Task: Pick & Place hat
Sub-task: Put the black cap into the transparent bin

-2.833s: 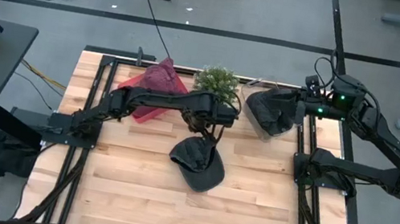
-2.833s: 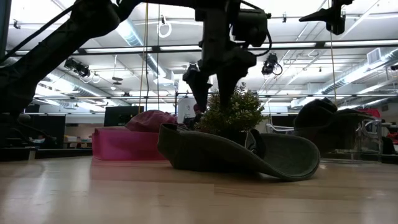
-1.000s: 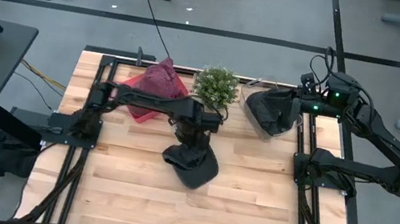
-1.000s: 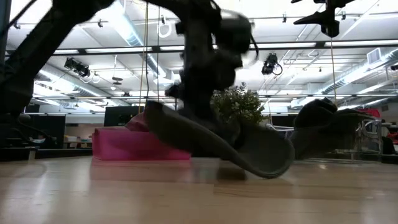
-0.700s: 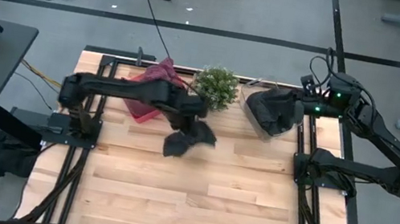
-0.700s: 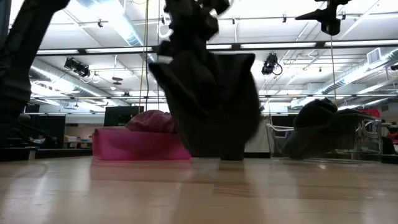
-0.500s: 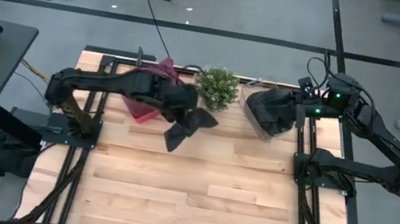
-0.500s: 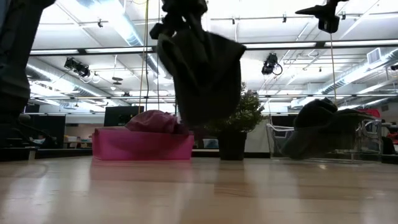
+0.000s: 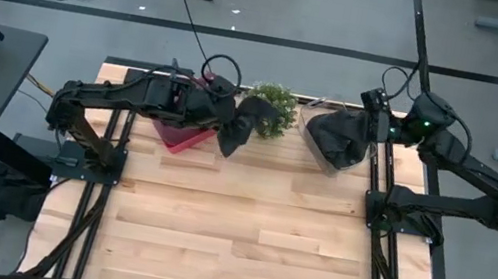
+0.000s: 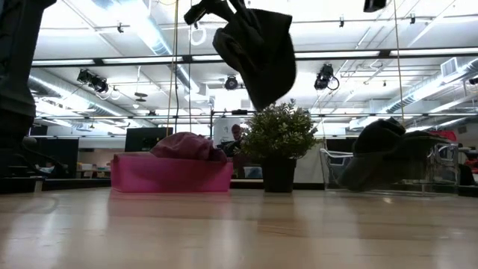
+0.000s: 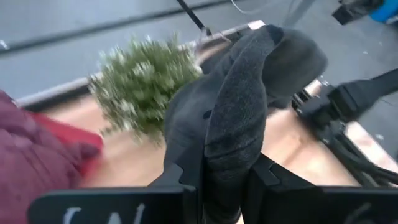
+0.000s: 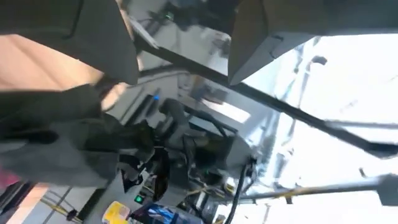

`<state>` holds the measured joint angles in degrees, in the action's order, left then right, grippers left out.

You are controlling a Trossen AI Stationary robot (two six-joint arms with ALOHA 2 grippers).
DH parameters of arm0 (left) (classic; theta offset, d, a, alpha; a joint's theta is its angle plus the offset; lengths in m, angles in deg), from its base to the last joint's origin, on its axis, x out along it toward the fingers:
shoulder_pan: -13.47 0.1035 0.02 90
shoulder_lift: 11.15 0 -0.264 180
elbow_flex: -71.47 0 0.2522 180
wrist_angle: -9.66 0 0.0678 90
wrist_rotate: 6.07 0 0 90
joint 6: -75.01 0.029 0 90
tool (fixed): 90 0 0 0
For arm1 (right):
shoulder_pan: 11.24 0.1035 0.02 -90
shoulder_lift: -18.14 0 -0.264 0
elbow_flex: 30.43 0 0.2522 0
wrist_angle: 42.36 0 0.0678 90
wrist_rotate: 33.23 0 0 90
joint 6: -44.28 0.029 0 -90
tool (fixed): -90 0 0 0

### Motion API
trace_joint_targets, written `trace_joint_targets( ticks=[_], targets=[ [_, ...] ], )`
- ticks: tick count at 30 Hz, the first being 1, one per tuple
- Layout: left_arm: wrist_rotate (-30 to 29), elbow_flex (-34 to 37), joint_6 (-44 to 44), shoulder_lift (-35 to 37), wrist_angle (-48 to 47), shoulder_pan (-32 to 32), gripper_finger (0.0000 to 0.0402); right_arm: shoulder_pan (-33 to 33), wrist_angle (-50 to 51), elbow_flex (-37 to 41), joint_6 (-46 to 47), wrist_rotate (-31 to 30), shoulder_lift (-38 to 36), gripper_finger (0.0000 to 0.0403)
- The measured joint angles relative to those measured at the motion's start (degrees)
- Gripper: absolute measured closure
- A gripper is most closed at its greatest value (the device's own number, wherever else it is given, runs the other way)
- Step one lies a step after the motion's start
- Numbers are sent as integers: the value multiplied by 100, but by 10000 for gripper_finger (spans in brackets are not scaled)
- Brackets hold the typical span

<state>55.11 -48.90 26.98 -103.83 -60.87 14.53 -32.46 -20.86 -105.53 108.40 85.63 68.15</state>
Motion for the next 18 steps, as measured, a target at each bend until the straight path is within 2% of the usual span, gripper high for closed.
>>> trace_joint_targets(
  ticks=[4,10,14,18],
  targets=[
    [-486,0,377,-8,224,0,344,149,-463,0,638,-242,318,124],
    [-769,-2,964,-39,703,-1,344,353,-1059,2,1706,-604,964,80],
    [-907,-11,1233,-98,837,-1,344,487,-1784,2,2239,-669,1413,67],
    [-916,-9,1487,-185,884,-25,344,538,-1967,2,2590,-975,1793,69]
  ],
)
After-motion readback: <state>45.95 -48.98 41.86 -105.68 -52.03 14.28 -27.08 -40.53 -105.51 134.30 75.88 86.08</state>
